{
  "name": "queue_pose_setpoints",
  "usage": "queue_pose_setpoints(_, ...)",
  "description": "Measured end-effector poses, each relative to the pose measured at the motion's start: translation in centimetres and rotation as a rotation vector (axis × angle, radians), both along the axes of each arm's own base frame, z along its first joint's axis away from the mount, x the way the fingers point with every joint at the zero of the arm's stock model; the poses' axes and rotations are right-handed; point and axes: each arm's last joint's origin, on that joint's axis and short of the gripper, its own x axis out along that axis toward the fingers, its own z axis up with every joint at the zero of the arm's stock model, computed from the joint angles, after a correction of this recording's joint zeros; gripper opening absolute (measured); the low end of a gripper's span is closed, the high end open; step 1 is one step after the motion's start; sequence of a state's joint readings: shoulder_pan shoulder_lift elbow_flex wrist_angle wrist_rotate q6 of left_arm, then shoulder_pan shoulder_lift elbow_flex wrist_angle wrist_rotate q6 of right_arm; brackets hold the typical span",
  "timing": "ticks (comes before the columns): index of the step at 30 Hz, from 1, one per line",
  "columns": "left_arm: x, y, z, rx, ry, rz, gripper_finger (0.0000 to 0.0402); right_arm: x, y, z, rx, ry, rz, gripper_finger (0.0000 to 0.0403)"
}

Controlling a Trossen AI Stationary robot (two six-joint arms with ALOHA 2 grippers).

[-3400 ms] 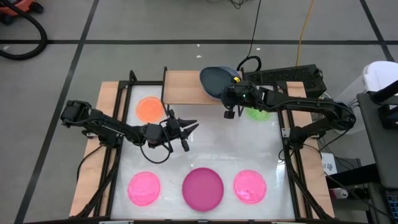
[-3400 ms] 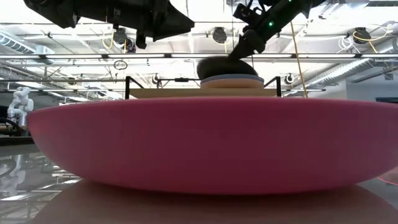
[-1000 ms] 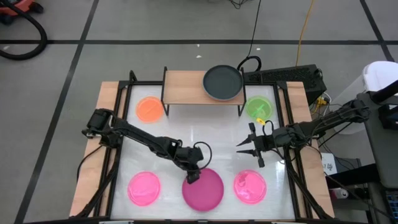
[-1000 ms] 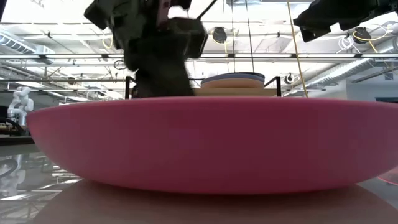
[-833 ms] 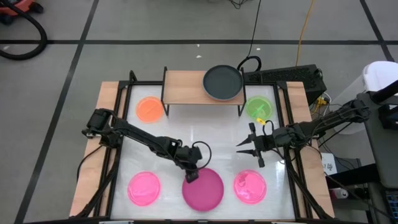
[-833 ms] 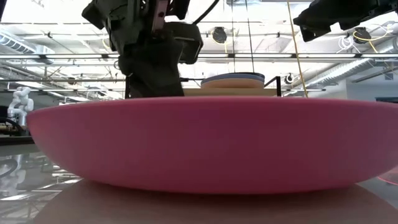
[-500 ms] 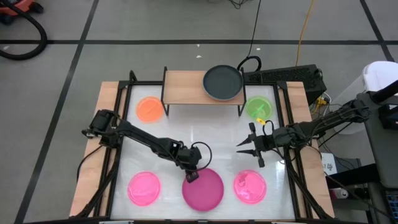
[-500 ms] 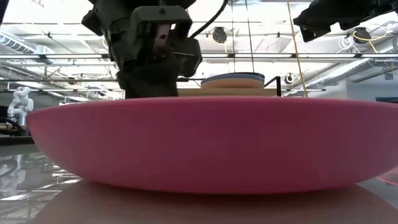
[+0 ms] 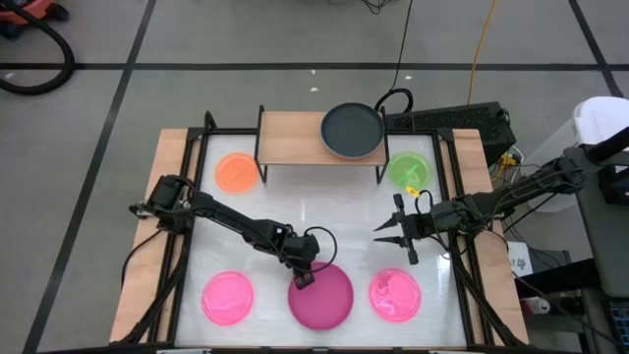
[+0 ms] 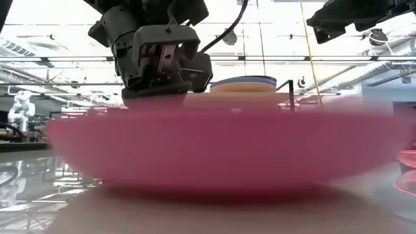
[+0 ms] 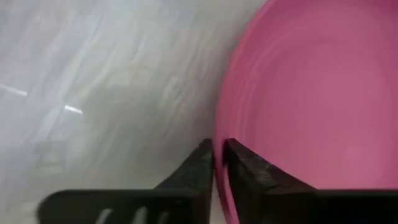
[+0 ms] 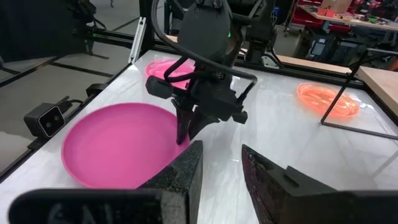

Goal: Place and stack plates onto a shelf
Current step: Stack the large pink plate on top of the large black plate on the shelf

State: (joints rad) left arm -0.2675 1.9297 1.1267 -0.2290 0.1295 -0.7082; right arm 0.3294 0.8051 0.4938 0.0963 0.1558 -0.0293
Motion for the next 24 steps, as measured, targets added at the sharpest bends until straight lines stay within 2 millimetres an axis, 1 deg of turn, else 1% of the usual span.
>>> queue_pose_setpoints(2,0.1,0.2,0.2,-0.017,-0.007,-0.002,0.0017,0.0,0.0,0.0,0.000,0.000,0.000,0.0093)
queue_pose_setpoints(3,0.1,0.3,0.4,-0.021,-0.009,-0.002,0.0013,0.0,0.0,0.0,0.000,0.000,0.000,0.0093)
queue_pose_setpoints(6,0.2,0.9,1.1,-0.020,-0.037,0.002,0.0012,0.0,0.0,0.0,0.000,0.000,0.000,0.0093)
queue_pose_setpoints(9,0.3,2.0,2.6,0.005,-0.082,0.019,0.0012,0.0,0.0,0.0,-0.001,-0.001,0.000,0.0093)
queue_pose_setpoints(14,0.9,4.8,7.0,0.133,-0.248,0.050,0.0012,0.0,0.0,0.1,-0.007,-0.008,0.001,0.0093)
queue_pose_setpoints(17,0.7,7.0,9.7,0.236,-0.325,0.084,0.0012,0.0,0.0,0.1,-0.008,-0.012,0.001,0.0093)
queue_pose_setpoints(19,0.7,8.6,12.0,0.313,-0.403,0.141,0.0012,0.0,0.0,0.1,-0.009,-0.012,0.000,0.0093)
queue_pose_setpoints(21,0.3,10.4,13.7,0.400,-0.432,0.210,0.0015,0.0,0.0,0.1,-0.008,-0.014,0.000,0.0093)
queue_pose_setpoints(22,0.4,11.4,15.0,0.436,-0.481,0.256,0.0018,0.0,0.0,0.1,-0.008,-0.014,0.001,0.0093)
queue_pose_setpoints(24,0.1,13.3,16.6,0.481,-0.504,0.321,0.0022,0.0,0.0,0.1,-0.008,-0.015,0.002,0.0093)
